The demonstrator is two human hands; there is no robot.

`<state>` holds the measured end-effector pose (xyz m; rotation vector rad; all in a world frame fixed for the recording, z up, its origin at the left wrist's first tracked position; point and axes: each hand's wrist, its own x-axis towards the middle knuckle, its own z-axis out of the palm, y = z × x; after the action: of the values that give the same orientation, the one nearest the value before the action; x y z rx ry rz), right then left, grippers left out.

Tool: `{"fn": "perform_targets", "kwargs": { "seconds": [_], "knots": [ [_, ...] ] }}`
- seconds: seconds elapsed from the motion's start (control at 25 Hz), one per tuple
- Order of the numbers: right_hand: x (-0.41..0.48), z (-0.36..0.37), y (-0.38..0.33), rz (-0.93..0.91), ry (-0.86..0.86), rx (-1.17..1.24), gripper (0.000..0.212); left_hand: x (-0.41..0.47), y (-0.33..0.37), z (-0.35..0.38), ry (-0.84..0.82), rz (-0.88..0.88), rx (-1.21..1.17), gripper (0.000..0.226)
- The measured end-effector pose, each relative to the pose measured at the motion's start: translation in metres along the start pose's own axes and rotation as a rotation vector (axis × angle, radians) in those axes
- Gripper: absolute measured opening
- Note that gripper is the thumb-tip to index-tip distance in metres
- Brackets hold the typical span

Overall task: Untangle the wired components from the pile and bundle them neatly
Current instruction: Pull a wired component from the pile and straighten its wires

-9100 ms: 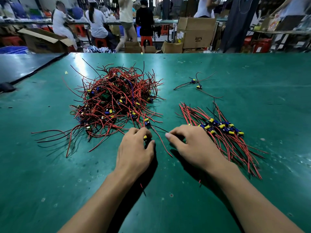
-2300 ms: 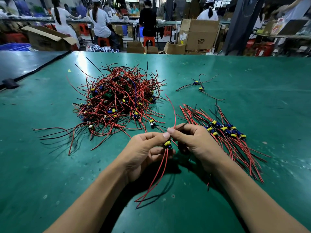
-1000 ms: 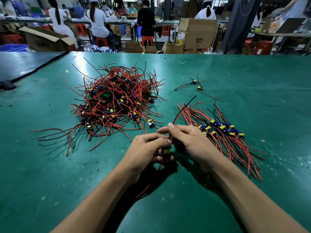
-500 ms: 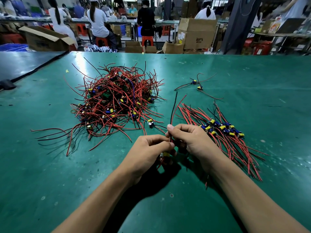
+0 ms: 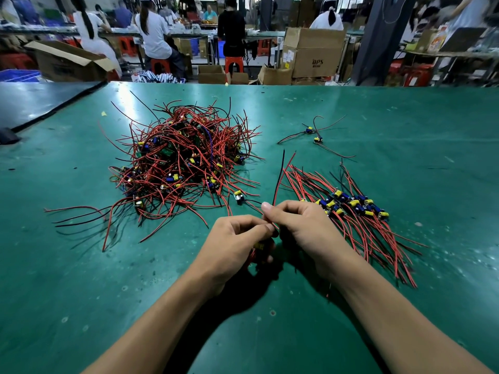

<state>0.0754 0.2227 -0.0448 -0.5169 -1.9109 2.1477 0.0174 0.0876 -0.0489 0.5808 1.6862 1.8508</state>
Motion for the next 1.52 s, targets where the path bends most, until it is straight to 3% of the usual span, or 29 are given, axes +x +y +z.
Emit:
{"fn": "perform_targets", "kwargs": {
  "seconds": [0.24, 0.44, 0.72, 0.96, 1.08, 1.28, 1.4, 1.52],
  "knots": [
    [0.011, -0.009, -0.008, 0.093, 0.137, 0.279, 0.038, -0.001, -0.001, -0.002, -0.091, 0.012, 0.081, 0.014],
    [0.012, -0.009, -0.01, 0.205, 0.113, 0.44, 0.047, 0.0, -0.002, -0.003, -0.14, -0.001, 0.067, 0.013],
    [0.002, 0.002, 0.0, -0.005, -0.046, -0.026, 0.042, 0.0, 0.0, -0.001, -0.049, -0.007, 0.02, 0.024],
    [0.0, 0.003, 0.006, 0.023, -0.1, 0.056, 0.033, 0.001, 0.0, -0.001, -0.022, -0.016, -0.028, 0.02],
    [0.005, -0.002, 0.004, 0.011, -0.048, 0.024, 0.033, 0.001, -0.001, -0.002, -0.049, -0.005, -0.023, 0.021],
    [0.015, -0.014, -0.005, 0.023, 0.205, 0.248, 0.049, 0.0, -0.002, -0.004, -0.132, 0.011, 0.049, 0.019],
    [0.015, -0.018, -0.011, 0.121, 0.19, 0.425, 0.063, -0.001, -0.001, -0.005, -0.156, 0.008, 0.065, 0.018],
    [0.015, -0.022, -0.017, 0.151, 0.148, 0.525, 0.064, 0.0, 0.0, -0.008, -0.158, 0.01, 0.078, 0.018]
  ]
}}
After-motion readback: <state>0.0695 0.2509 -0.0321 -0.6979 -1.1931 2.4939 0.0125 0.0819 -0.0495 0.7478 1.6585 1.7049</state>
